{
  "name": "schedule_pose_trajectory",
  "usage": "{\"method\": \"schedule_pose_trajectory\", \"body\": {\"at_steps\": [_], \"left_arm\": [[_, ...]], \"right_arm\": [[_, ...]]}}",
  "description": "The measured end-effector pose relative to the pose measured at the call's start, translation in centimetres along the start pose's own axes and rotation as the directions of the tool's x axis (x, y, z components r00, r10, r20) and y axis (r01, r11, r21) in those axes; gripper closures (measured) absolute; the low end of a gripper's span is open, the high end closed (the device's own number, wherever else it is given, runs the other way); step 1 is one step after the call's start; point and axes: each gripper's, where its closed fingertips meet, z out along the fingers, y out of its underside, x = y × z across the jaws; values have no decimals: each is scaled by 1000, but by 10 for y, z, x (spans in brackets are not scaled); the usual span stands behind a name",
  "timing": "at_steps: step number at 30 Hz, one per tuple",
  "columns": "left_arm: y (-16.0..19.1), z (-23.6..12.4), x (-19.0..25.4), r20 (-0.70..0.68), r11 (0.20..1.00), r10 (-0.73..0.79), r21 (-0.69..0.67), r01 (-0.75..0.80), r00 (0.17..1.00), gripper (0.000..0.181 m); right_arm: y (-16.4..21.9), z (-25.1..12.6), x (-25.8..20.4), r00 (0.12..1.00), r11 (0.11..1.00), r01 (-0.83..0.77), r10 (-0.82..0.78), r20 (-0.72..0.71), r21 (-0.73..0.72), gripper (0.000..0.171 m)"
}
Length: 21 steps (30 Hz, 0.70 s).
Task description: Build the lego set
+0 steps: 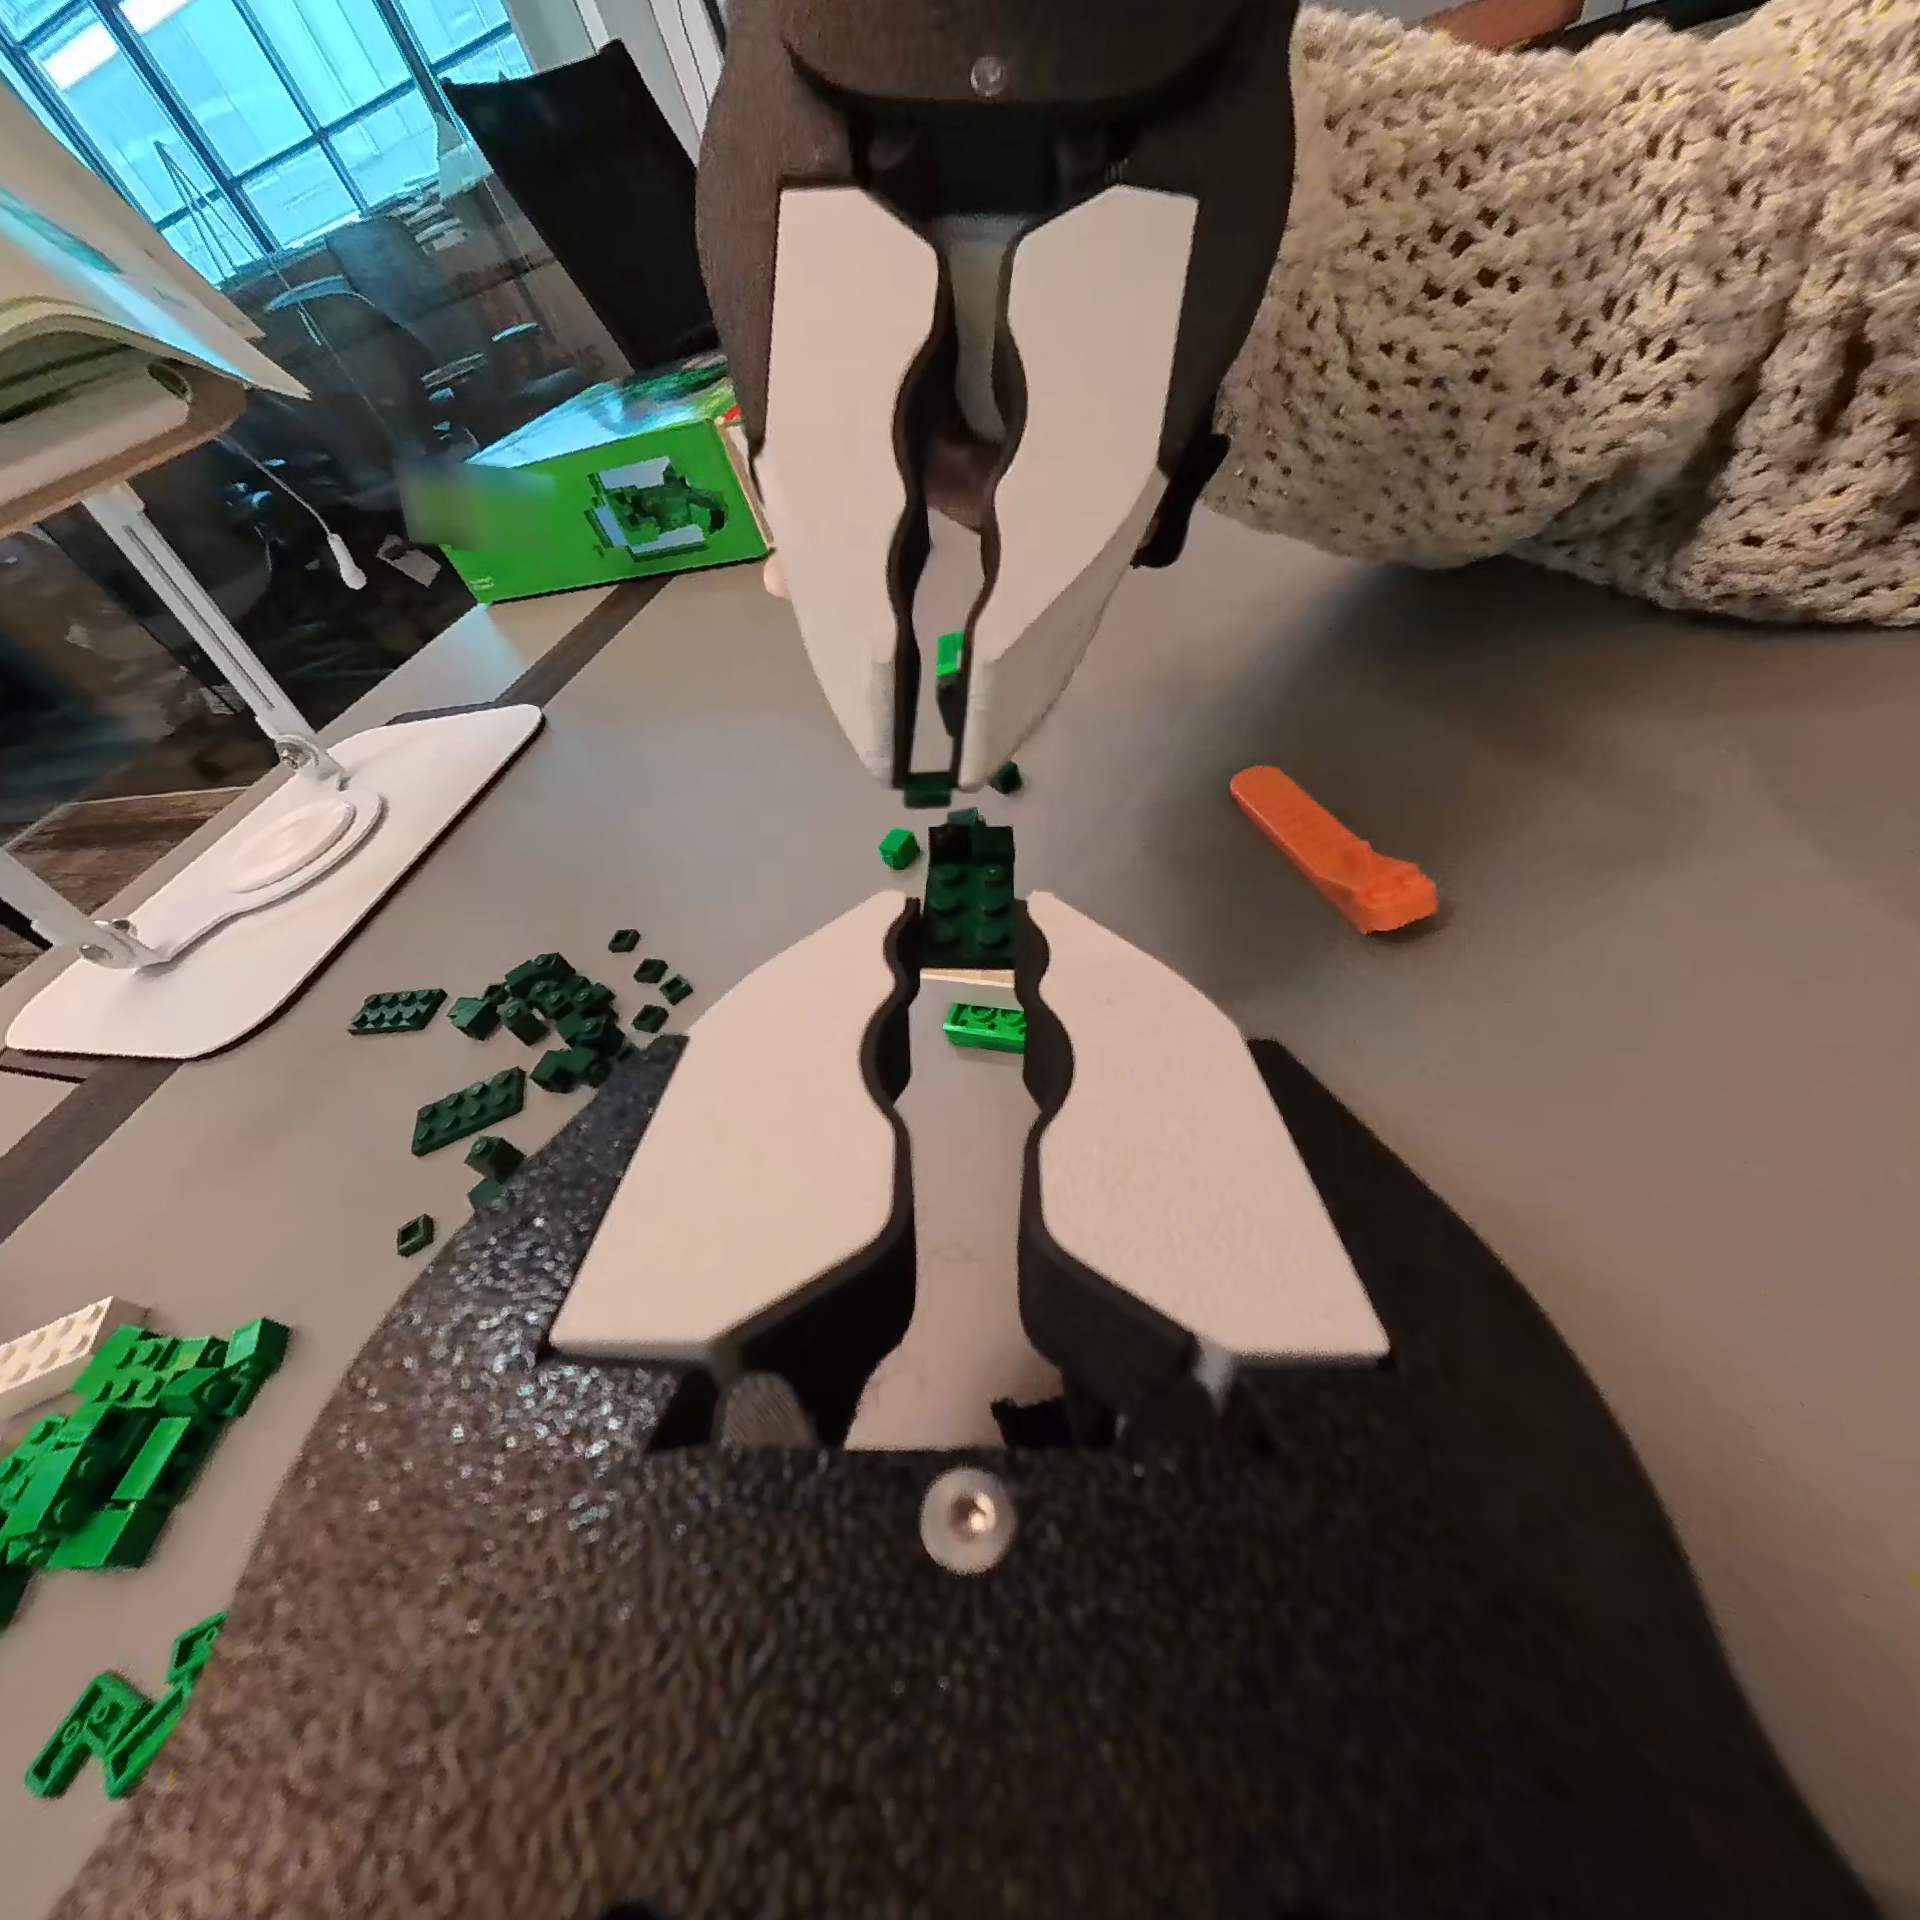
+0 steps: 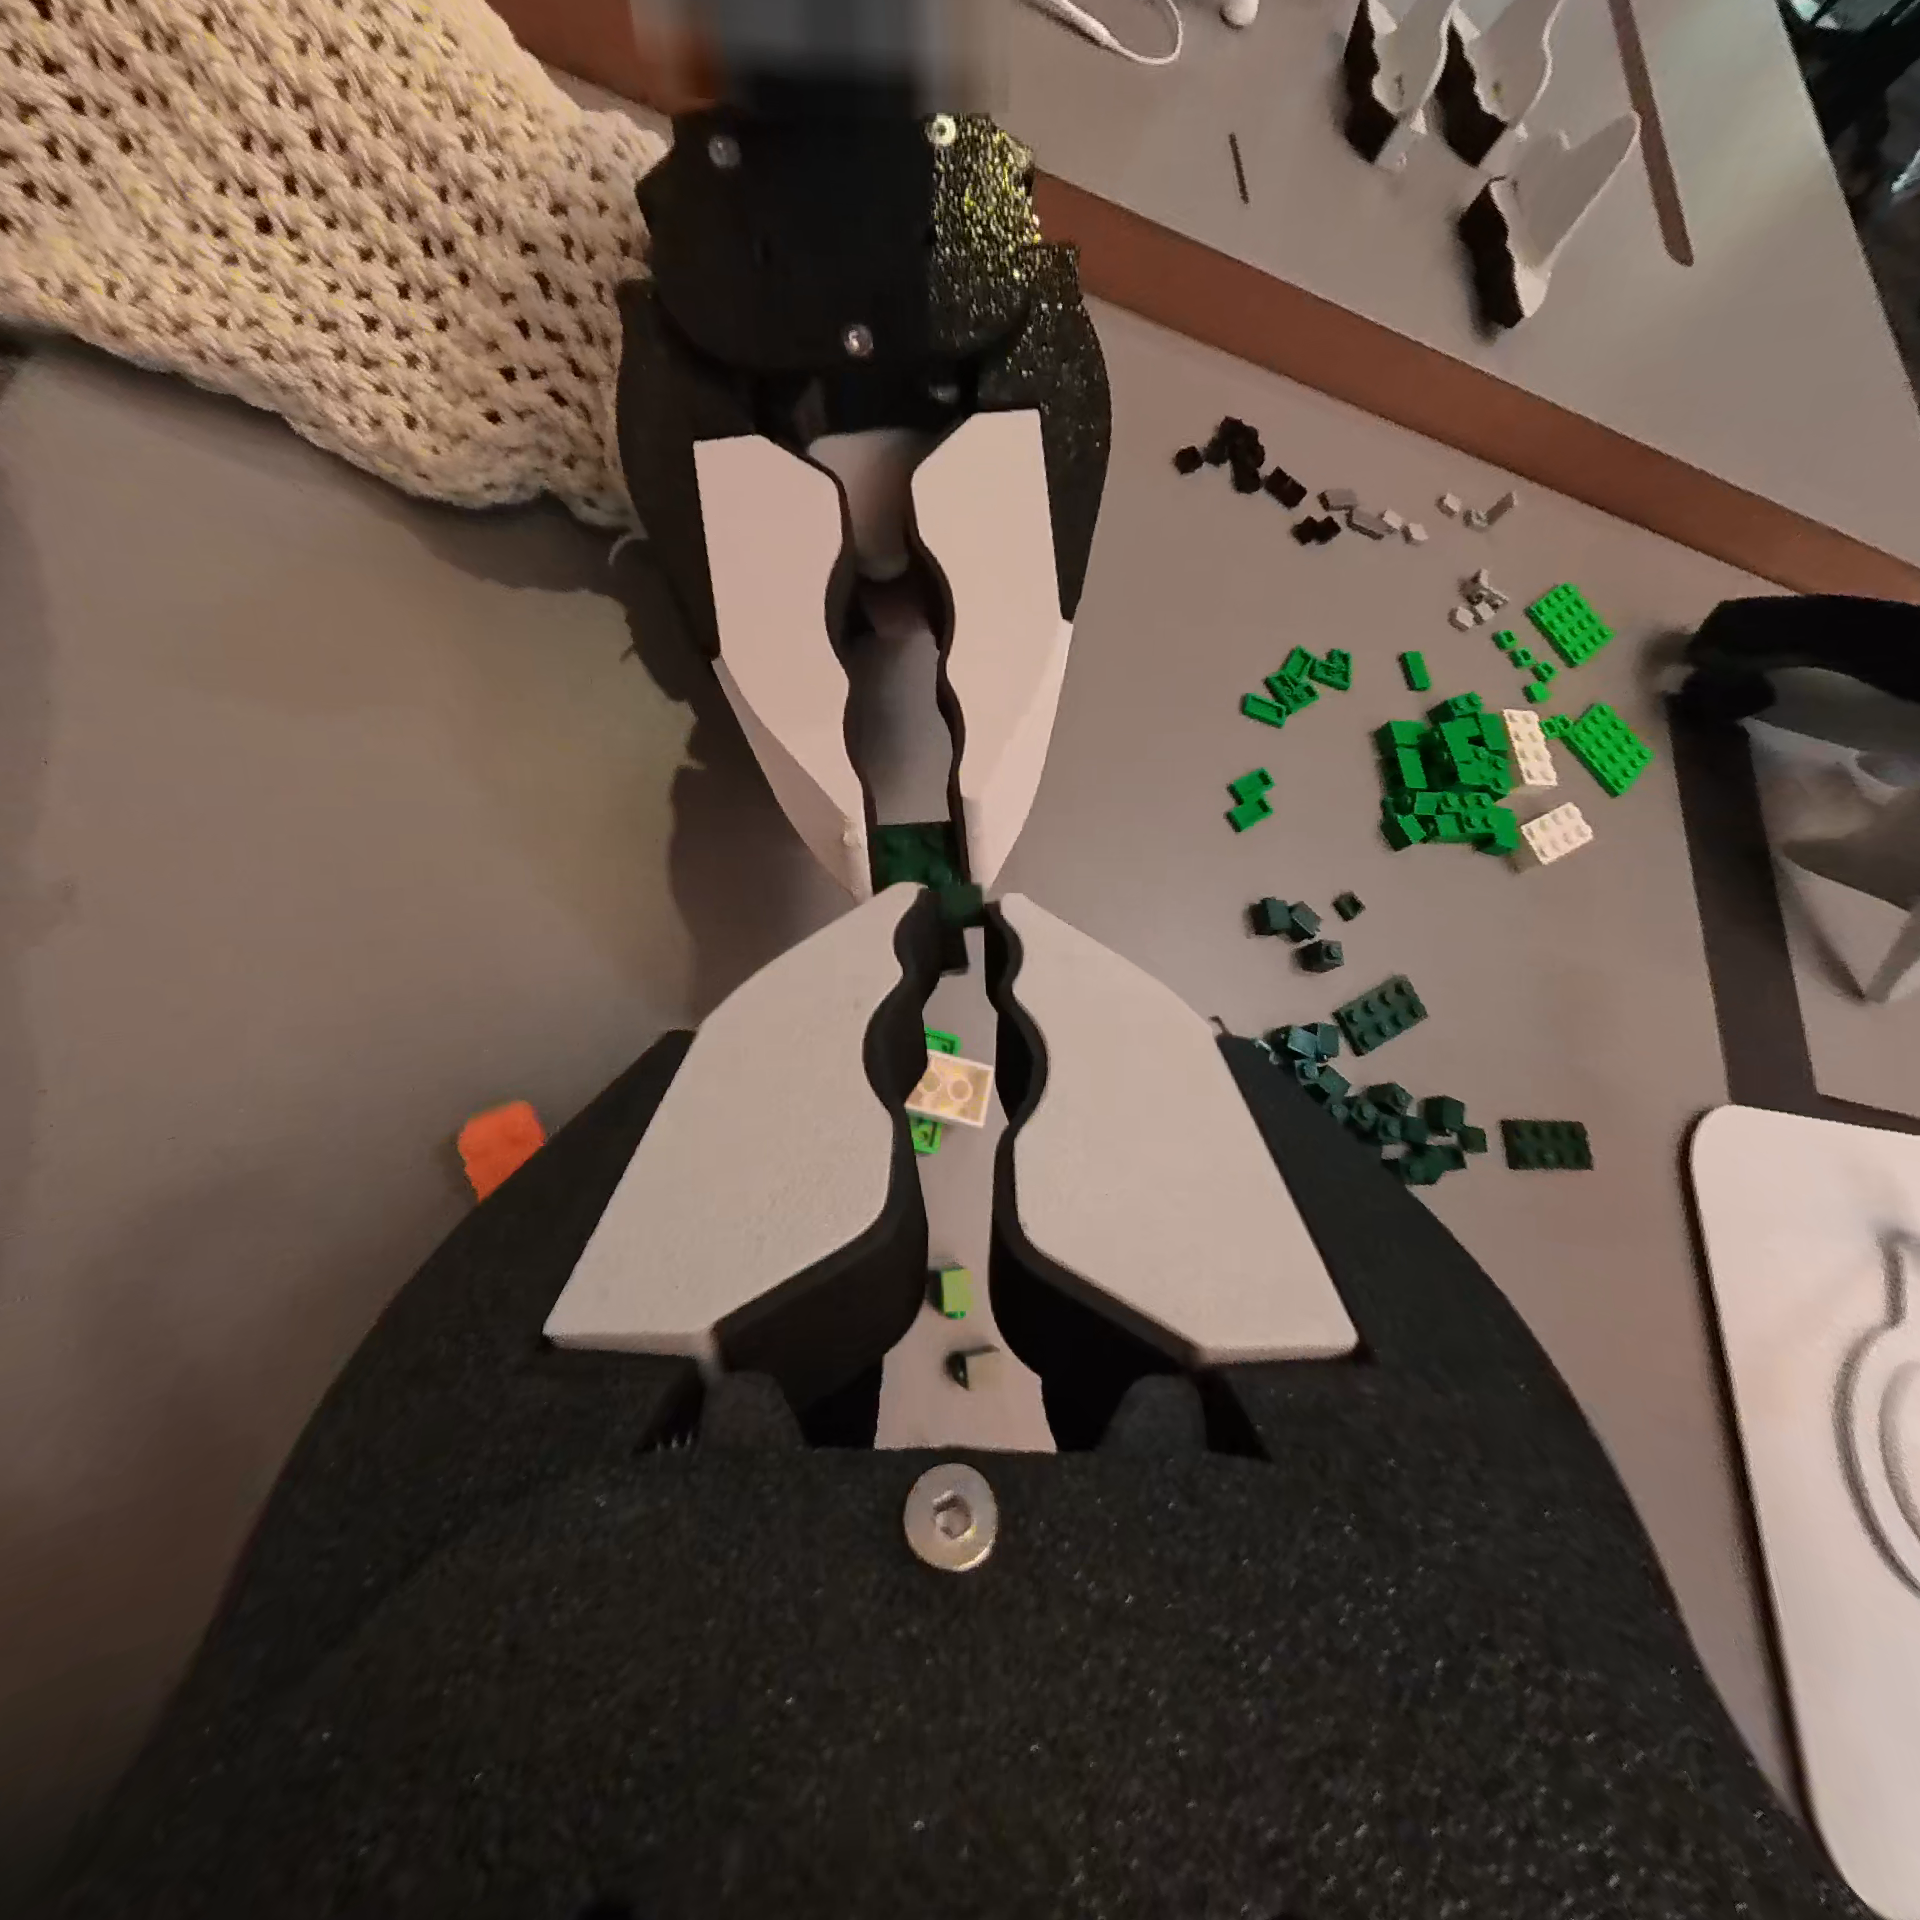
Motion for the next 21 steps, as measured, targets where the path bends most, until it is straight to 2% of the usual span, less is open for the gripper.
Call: {"method": "schedule_pose_trajectory", "body": {"at_steps": [11,21], "left_arm": [[0,-1,1,-7,1000,-4,-7,4,1000,165],[0,-2,1,-8,1000,-5,-6,5,1000,165]], "right_arm": [[9,13,-4,999,995,52,-52,2,-84,163],[9,12,-4,998,994,61,-61,-4,-92,163]]}}
